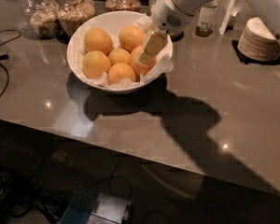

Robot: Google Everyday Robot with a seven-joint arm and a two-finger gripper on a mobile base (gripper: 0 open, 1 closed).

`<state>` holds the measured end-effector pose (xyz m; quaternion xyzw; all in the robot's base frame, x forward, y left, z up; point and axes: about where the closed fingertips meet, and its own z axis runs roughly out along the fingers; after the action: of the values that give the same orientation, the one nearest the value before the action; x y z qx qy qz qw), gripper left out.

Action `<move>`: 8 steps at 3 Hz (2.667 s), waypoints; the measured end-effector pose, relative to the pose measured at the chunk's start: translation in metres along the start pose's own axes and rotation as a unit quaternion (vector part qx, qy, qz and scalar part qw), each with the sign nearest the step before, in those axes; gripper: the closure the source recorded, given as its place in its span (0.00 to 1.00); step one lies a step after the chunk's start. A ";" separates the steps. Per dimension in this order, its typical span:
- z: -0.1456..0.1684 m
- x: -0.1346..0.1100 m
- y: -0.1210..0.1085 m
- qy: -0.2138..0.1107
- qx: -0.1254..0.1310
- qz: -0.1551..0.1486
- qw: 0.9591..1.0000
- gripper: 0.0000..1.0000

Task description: Pick orange from white bowl

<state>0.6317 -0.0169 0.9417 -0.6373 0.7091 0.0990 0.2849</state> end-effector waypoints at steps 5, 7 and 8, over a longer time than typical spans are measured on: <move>0.049 0.029 -0.010 0.009 -0.016 0.030 0.999 0.27; 0.072 0.026 -0.020 0.025 -0.009 -0.005 1.000 0.28; 0.071 0.028 -0.020 0.026 -0.009 -0.005 1.000 0.47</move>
Offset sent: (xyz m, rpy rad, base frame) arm 0.0159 -0.0161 -0.0279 0.0042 0.0416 -0.0633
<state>0.6698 -0.0081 0.8738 -0.6455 0.7121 0.0873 0.2618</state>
